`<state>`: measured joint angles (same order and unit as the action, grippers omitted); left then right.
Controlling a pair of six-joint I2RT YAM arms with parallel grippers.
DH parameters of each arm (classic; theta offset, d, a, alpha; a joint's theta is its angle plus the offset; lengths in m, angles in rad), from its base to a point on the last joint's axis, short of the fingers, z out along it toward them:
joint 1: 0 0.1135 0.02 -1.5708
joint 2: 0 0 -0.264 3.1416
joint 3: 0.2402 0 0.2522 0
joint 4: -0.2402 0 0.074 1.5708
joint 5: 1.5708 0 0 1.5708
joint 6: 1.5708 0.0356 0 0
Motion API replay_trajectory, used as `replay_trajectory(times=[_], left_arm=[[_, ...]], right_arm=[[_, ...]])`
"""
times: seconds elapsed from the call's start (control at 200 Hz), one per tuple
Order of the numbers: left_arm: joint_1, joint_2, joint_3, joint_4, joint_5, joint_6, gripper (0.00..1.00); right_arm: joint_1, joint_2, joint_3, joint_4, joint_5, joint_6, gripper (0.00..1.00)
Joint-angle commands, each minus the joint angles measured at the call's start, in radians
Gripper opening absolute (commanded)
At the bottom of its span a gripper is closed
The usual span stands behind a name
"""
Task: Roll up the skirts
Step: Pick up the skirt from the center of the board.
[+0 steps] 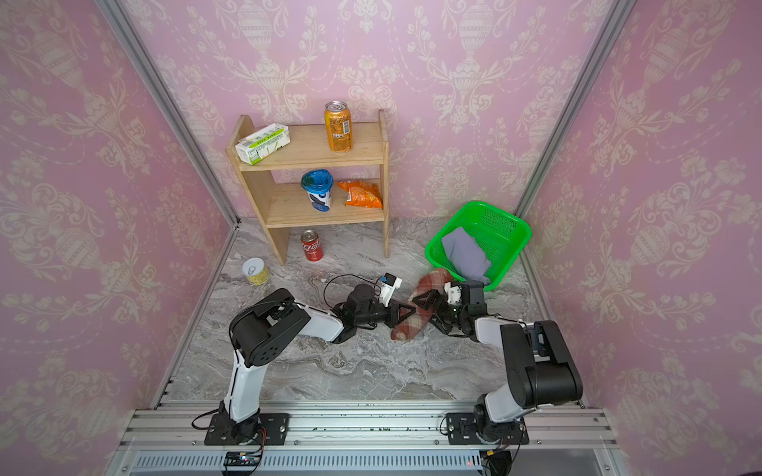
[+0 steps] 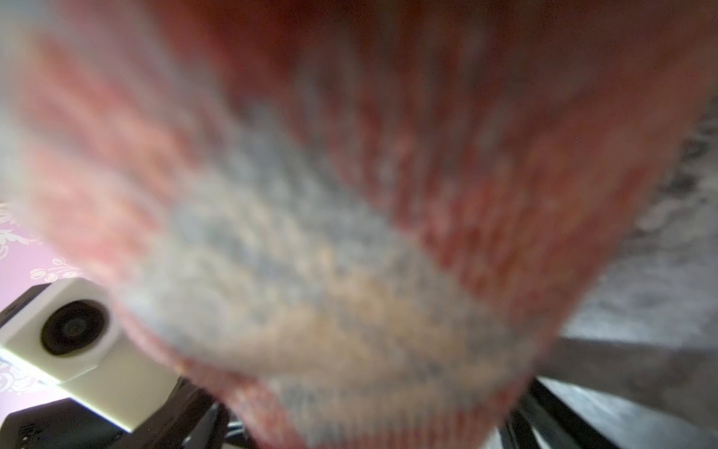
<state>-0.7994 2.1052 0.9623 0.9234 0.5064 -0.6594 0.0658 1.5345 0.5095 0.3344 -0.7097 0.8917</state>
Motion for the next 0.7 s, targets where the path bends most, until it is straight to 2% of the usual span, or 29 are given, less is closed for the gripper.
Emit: replay_trajectory(times=[0.0,0.125,0.25,0.325,0.41,0.44,0.475,0.495,0.505,0.51,0.515,0.525,0.6,0.69], left_arm=[[-0.029,0.039,-0.005,0.183,0.160,-0.138,0.08],[-0.050,0.022,-0.006,0.154,0.186,-0.128,0.08],[-0.069,0.029,-0.004,0.157,0.209,-0.145,0.08],[-0.079,0.037,-0.002,0.160,0.210,-0.149,0.09],[-0.087,0.056,0.004,0.171,0.211,-0.159,0.14],[-0.088,0.062,0.008,0.172,0.215,-0.163,0.21],[-0.089,0.066,0.017,0.166,0.221,-0.169,0.39],[-0.089,0.067,0.022,0.158,0.226,-0.175,0.57],[-0.089,0.066,0.027,0.152,0.230,-0.177,0.74],[-0.089,0.066,0.028,0.147,0.231,-0.178,0.86],[-0.090,0.065,0.030,0.143,0.233,-0.178,0.92],[-0.089,0.063,0.035,0.133,0.236,-0.179,0.97],[-0.087,0.008,0.043,0.028,0.223,-0.127,0.99],[-0.089,-0.140,0.024,-0.185,0.140,0.062,0.99]], right_arm=[[0.014,0.041,0.022,0.011,0.050,0.022,1.00],[0.014,0.055,0.038,0.010,0.066,0.020,0.99],[0.021,0.077,0.054,0.005,0.082,0.011,0.90],[0.029,0.086,0.057,0.009,0.089,0.012,0.79],[0.039,0.091,0.063,0.009,0.094,0.006,0.59],[0.042,0.093,0.066,0.007,0.092,0.003,0.51],[0.044,0.093,0.071,0.003,0.089,0.000,0.41],[0.046,0.092,0.074,-0.001,0.086,-0.002,0.34],[0.045,0.090,0.075,-0.003,0.085,-0.003,0.30],[0.045,0.088,0.075,-0.005,0.084,-0.004,0.28],[0.045,0.088,0.077,-0.006,0.084,-0.005,0.26],[0.046,0.086,0.079,-0.011,0.083,-0.006,0.22],[0.045,0.057,0.105,-0.073,0.084,-0.029,0.01],[0.044,-0.018,0.169,-0.217,0.099,-0.082,0.00]])
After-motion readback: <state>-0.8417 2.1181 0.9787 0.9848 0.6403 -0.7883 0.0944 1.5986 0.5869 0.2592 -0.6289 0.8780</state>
